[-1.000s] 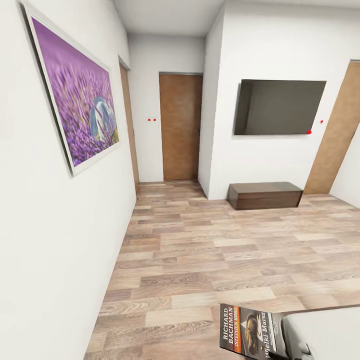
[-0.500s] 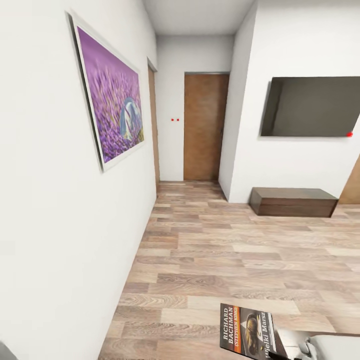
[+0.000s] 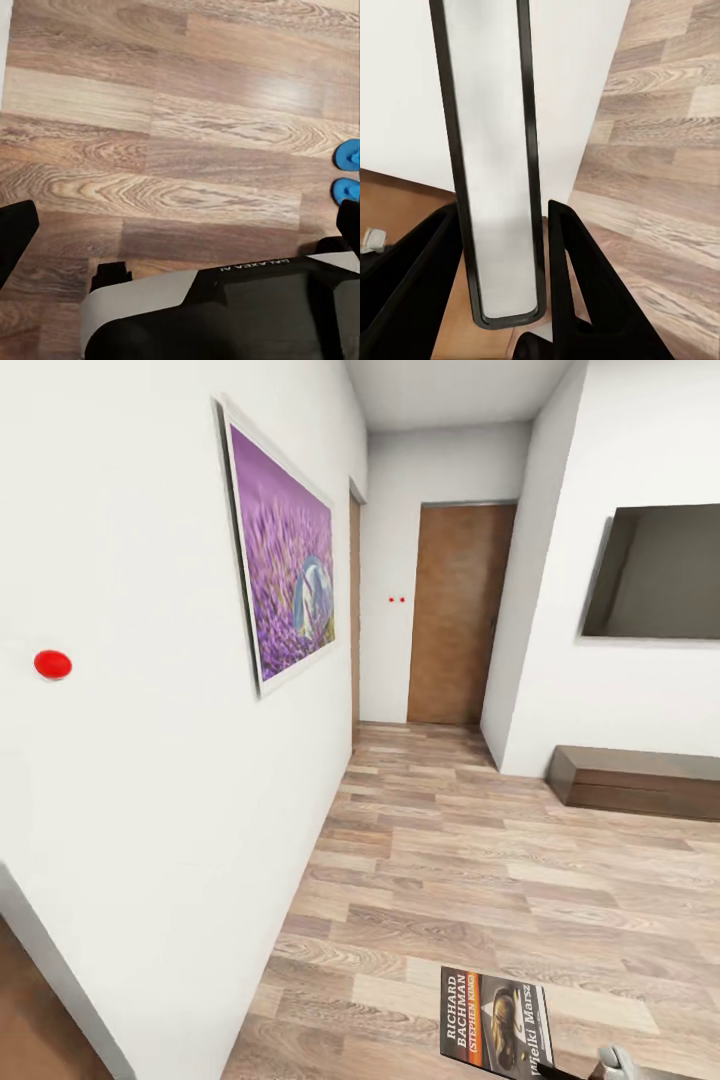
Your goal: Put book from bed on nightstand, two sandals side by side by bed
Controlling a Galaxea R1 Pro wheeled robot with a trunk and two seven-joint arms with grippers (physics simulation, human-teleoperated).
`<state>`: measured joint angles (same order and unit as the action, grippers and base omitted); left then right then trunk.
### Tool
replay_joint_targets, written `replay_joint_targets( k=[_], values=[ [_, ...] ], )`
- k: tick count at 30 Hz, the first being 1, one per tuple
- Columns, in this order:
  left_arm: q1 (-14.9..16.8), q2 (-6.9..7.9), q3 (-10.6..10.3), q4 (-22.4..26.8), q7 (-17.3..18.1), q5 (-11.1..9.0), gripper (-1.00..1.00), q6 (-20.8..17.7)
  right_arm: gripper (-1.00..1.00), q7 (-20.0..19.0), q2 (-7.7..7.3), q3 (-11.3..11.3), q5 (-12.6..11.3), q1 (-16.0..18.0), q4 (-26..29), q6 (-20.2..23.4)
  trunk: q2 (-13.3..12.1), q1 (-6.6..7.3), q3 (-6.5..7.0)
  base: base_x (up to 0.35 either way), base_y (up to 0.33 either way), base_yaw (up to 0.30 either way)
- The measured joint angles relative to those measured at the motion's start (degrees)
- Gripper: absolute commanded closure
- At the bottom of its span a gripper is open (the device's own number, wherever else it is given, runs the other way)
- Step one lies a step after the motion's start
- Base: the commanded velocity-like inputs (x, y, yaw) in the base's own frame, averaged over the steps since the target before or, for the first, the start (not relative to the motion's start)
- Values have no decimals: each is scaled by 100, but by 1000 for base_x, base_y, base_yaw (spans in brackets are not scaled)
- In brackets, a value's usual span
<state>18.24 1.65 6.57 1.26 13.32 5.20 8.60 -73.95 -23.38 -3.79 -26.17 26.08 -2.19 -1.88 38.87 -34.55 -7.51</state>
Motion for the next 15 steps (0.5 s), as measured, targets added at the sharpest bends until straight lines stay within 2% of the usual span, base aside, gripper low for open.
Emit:
replay_joint_targets(
  k=[2, 5, 11, 15],
  values=[
    [-19, 63, 9, 13, -281, 359, -100, -5, 100, -3, 0, 0, -1, 0, 0, 0, 0, 0, 0, 0, 0, 294],
    [-25, 90, 16, 169, -543, 636, -100, 15, 100, 0, 0, -1, -3, 0, 0, -1, 0, 0, 0, 0, 0, 294],
    [-28, 77, 5, 425, -650, 723, -100, 48, 100, 6, 0, 4, -4, 0, 0, -4, 0, 0, 0, 0, 0, 272],
    [-30, 60, 12, 438, -658, 719, -100, 100, 100, 4, -2, 34, -7, 0, 2, -8, 0, 0, 0, 0, 0, 80]
  ],
)
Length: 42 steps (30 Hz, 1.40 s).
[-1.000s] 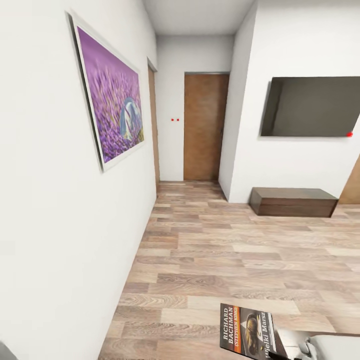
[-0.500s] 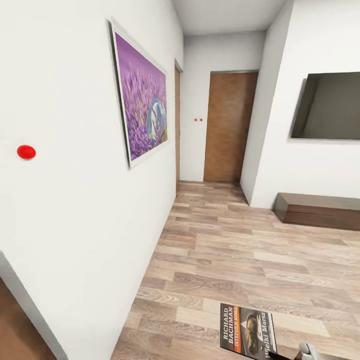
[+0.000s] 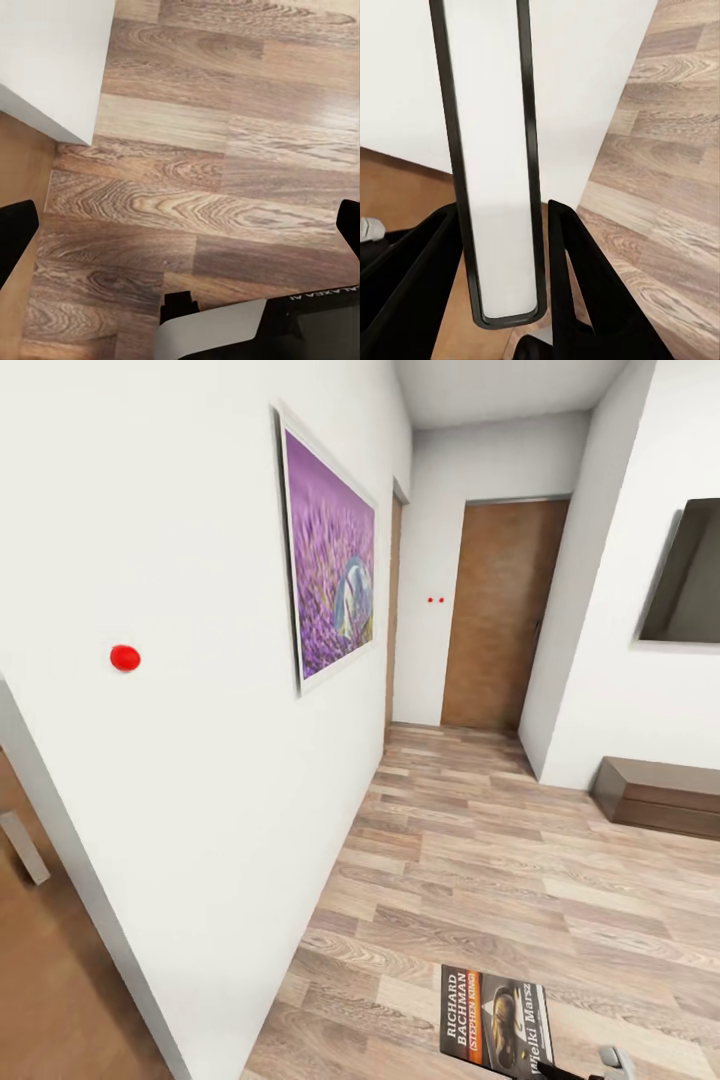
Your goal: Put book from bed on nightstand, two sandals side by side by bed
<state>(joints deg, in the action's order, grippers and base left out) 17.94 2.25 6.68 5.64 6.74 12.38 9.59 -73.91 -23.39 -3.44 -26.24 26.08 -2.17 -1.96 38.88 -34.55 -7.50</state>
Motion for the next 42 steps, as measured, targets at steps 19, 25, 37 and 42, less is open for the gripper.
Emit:
replay_joint_targets(
  k=[19, 25, 37, 42],
  values=[
    [-1, -82, 11, -24, -1, -25, -100, 120, 100, 15, -6, 1, -8, 0, -8, -2, 1, 1, 0, 114, 0, 4],
    [-4, -84, 11, -30, -2, -19, -100, 121, 100, 18, -7, -3, -6, -1, -6, -2, 1, 2, 0, 162, 66, 0],
    [-4, -88, 11, -40, -1, -18, -100, 120, 100, 15, -6, -1, -6, 0, -8, -9, 0, 0, 0, 110, 58, 0],
    [-4, -92, 5, -41, -1, -12, -100, 120, 100, 9, -6, 9, -8, 0, -8, -10, 0, 2, 0, 141, 4, 0]
  ],
)
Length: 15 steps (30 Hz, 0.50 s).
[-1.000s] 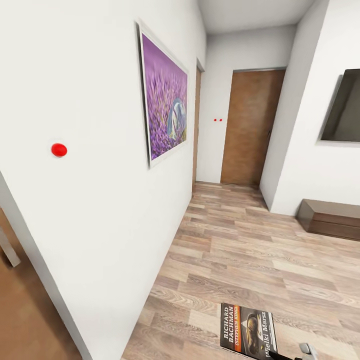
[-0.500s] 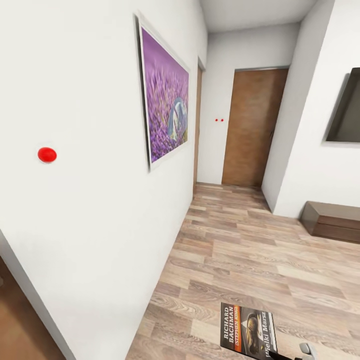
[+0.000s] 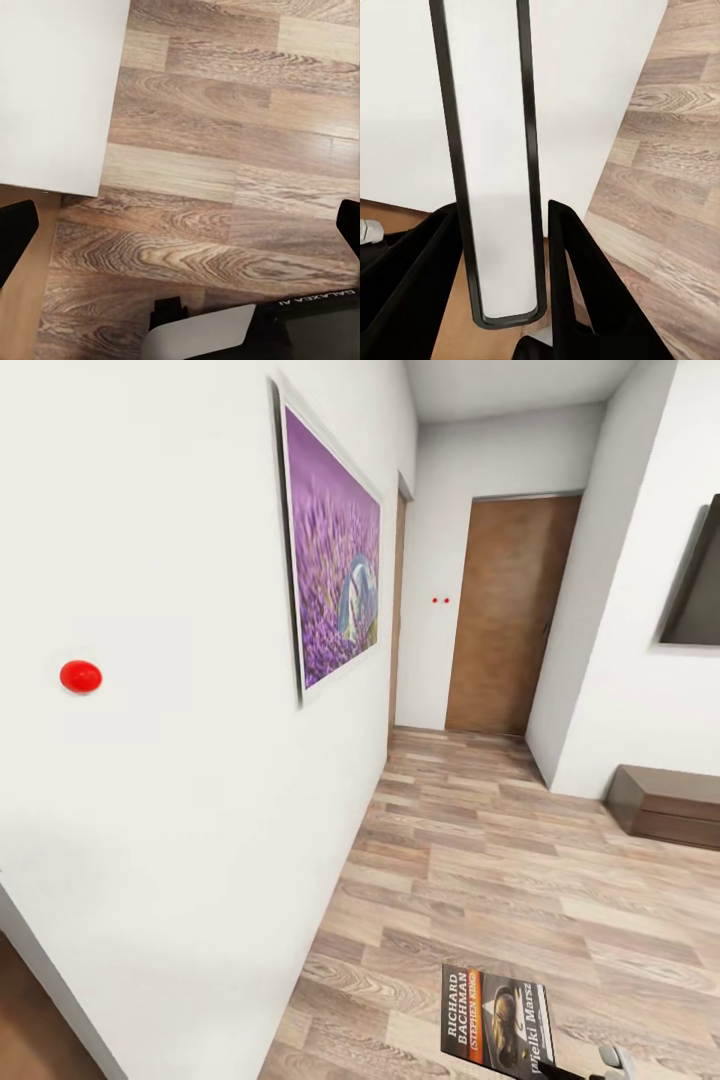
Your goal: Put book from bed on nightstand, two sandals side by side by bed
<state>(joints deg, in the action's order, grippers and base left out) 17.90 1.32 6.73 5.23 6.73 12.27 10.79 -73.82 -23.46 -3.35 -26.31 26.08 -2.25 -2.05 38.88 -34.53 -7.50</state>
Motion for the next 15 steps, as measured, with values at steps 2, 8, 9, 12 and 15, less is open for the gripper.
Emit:
replay_joint_targets(
  k=[2, 8, 9, 12, 15],
  values=[
    [2, -1, 4, 0, 0, 1, -100, 2, 100, -1, 0, -11, 2, 0, 0, 0, 0, -1, 0, 60, 1, 0],
    [-2, -1, -1, 0, 0, 1, -100, 0, 100, -1, 1, -9, -1, 0, 0, -1, 0, -2, 0, 12, 0, 0],
    [-2, -1, -1, 0, 0, 2, -100, 0, 100, -1, 2, -10, 0, 0, 0, -1, 0, -2, 0, 2, 0, -15],
    [-2, -1, -2, -2, 0, 0, -100, 0, 100, -2, 2, -10, -2, -1, 2, -6, 0, -2, 0, 1, 0, -94],
    [1, -1, -2, -2, 0, 2, -100, 1, 100, -2, -1, -11, 0, -2, 1, -8, 0, -2, 0, 0, 0, -221]
  ],
)
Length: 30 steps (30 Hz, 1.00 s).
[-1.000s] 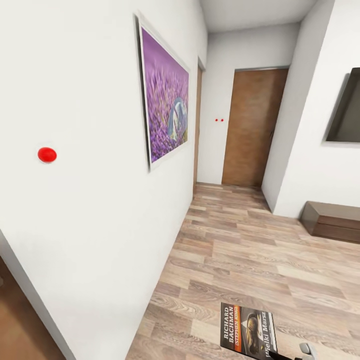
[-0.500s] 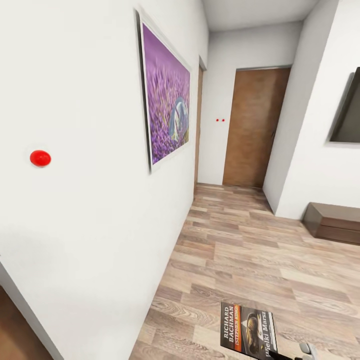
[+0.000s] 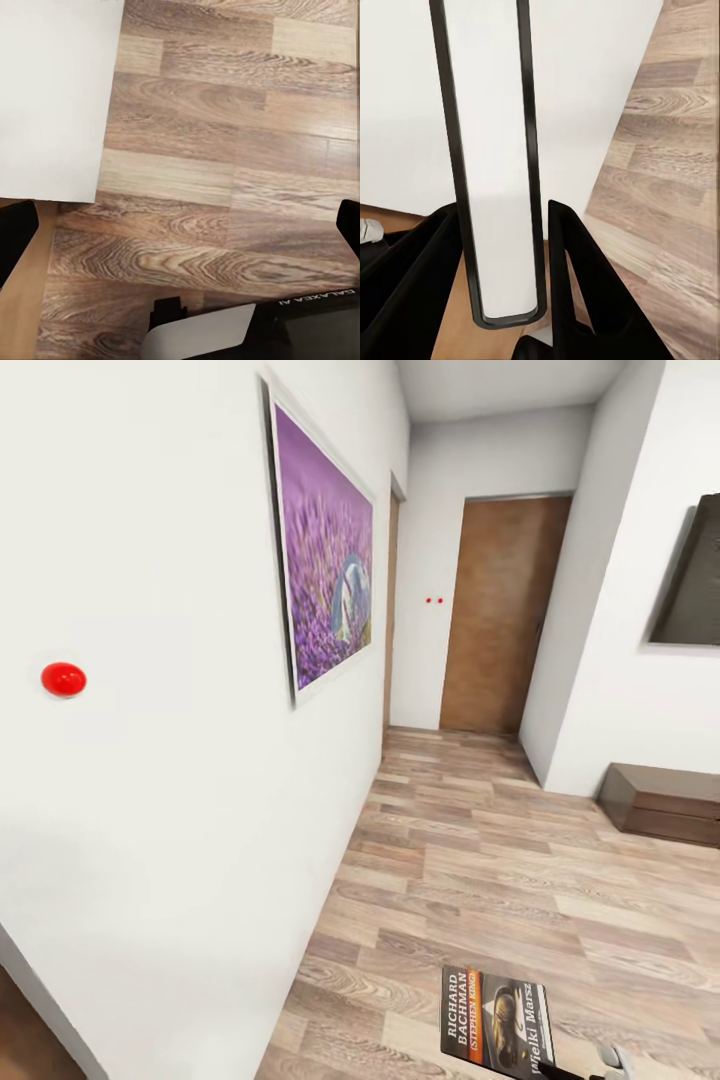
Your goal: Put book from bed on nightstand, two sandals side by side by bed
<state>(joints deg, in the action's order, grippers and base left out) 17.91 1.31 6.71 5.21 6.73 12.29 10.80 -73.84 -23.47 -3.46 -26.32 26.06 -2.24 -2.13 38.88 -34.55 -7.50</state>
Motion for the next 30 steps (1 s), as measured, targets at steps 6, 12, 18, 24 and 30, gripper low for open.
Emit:
replay_joint_targets(
  k=[6, 12, 18, 24, 30],
  values=[
    [-2, 0, 2, 0, 0, 1, -100, 3, 100, -7, 1, -3, 1, 1, -1, 0, 0, 0, 0, 24, 0, -188],
    [-2, 1, 8, 2, 0, 0, -100, 0, 100, -8, 2, -6, 2, 1, -2, 0, 1, 3, 0, 267, 0, -22],
    [-3, 1, 8, 2, 1, 0, -100, -1, 100, -8, 3, -5, 1, 1, 1, 0, 1, 3, 0, 299, 0, -1],
    [-3, 0, 4, 2, 0, -2, -100, 2, 100, -8, 3, 2, -1, 1, 0, -1, 0, 0, 0, 62, 0, -32],
    [-2, 0, 0, -4, 0, -1, -100, 0, 100, -9, 0, -1, -3, 0, 0, 0, 0, 0, 0, 4, 0, -230]
  ],
)
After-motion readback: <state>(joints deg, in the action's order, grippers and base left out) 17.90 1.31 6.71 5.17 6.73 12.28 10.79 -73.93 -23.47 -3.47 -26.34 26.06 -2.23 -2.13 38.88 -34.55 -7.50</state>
